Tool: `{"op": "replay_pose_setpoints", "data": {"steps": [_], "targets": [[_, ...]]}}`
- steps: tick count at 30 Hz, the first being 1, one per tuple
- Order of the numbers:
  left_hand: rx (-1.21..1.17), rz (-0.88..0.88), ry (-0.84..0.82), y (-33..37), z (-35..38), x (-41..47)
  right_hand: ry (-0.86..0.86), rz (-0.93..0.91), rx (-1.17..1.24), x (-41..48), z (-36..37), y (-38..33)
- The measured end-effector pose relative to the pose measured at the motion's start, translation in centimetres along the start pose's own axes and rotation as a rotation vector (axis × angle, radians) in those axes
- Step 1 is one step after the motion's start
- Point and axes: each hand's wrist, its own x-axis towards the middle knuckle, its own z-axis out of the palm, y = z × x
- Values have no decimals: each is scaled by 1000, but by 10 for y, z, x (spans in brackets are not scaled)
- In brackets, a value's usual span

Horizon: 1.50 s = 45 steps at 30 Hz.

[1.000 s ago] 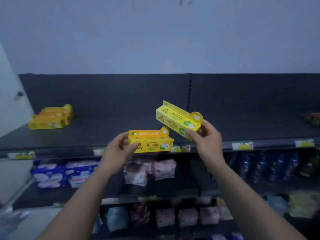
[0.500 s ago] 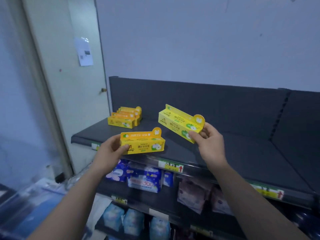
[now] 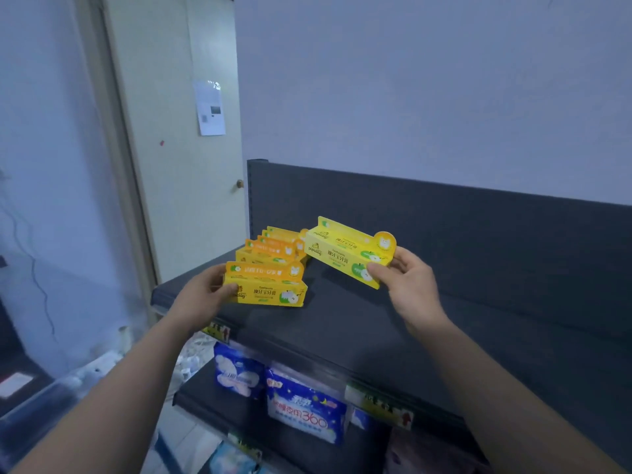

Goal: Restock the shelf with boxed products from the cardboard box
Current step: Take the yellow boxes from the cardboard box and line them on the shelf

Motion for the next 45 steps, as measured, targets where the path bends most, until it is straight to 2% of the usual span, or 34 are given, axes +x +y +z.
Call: {"op": "replay_pose_setpoints", "data": {"steps": [11, 18, 25, 27, 30, 38, 45], "targets": [[36, -38, -137, -49, -21, 98, -103, 124, -40, 45, 37, 18], [109, 26, -382, -74, -37, 159, -141, 233, -16, 62, 70, 31], [174, 86, -465, -80, -37, 180, -123, 276, -77, 46, 99, 36], [189, 110, -508, -93, -57, 191, -86, 286, -130, 40, 133, 43], [163, 94, -471, -94, -51, 188, -85, 306, -155, 33, 146, 46], [50, 103, -198, -91, -46, 175, -103, 300, -333, 42, 171, 70], [-54, 129, -146, -76, -42, 151, -136, 208, -557, 39, 182, 75]]}}
